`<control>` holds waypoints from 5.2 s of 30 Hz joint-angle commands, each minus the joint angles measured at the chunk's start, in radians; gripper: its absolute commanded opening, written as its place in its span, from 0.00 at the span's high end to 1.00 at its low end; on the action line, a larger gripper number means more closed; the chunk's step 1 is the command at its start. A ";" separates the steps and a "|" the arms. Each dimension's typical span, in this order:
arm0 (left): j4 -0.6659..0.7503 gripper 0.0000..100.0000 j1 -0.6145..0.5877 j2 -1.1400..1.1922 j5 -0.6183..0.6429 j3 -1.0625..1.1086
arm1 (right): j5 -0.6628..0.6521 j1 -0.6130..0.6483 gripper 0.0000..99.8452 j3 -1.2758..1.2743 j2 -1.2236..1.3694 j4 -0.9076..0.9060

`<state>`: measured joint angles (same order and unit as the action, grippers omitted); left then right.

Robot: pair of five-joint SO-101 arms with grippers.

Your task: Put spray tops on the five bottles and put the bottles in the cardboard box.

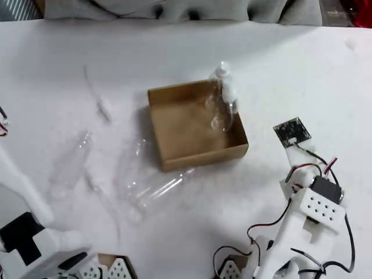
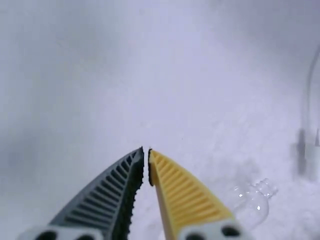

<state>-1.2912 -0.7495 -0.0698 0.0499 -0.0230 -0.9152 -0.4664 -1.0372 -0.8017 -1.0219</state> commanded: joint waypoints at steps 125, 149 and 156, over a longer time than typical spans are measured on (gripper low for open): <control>0.075 0.98 -0.053 -0.295 -0.160 0.287 | 0.646 1.185 0.98 1.459 0.809 -0.705; 0.304 0.98 0.151 -0.506 -0.158 0.713 | -0.310 0.108 0.98 0.433 -0.028 -0.704; 0.308 0.98 0.216 -0.596 -0.158 0.809 | -0.698 -0.177 0.98 0.433 0.068 -0.704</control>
<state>-1.0088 -0.5731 -0.5884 -0.1082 0.7718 -1.4830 -0.5462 -0.6122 -0.7618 -1.7016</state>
